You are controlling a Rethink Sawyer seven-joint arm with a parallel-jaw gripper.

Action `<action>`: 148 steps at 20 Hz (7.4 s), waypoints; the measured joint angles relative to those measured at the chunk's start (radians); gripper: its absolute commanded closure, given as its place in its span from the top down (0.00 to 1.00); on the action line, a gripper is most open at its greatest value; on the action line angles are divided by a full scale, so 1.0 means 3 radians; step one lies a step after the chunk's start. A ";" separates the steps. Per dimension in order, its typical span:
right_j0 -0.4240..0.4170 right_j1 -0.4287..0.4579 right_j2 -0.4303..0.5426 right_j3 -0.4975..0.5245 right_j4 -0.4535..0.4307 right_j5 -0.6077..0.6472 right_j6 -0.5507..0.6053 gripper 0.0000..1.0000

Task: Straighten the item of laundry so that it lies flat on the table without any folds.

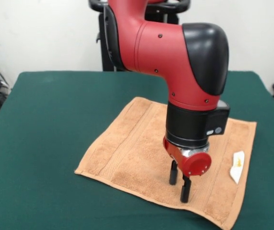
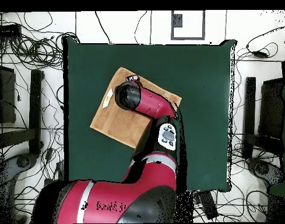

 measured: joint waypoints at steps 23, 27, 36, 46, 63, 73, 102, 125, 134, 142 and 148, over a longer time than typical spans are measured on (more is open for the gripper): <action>0.0080 -0.0281 -0.0053 0.0082 0.0007 0.0410 0.0000 1.00; 0.0081 -0.0334 -0.0063 0.0082 0.0009 0.0485 0.0000 1.00; 0.0080 -0.0341 -0.0066 0.0082 0.0010 0.0494 0.0000 1.00; 0.0081 -0.0187 -0.0066 0.0080 0.0024 0.0494 0.0000 1.00; 0.0265 0.0022 -0.0122 -0.0008 0.0149 0.0494 0.0000 1.00; 0.0426 0.0188 -0.0380 -0.0227 0.0303 0.0634 0.0014 1.00; 0.0083 -0.0339 -0.0385 -0.0164 0.0357 0.0719 0.0014 1.00; 0.0127 -0.0387 -0.0385 -0.0163 0.0333 0.0747 0.0014 1.00; 0.0122 -0.0423 -0.0385 -0.0146 0.0321 0.0747 0.0014 1.00; 0.0069 -0.0557 -0.0384 -0.0141 0.0185 0.0769 0.0014 1.00; -0.0129 -0.0701 -0.0374 -0.0140 -0.0031 0.0870 0.0014 1.00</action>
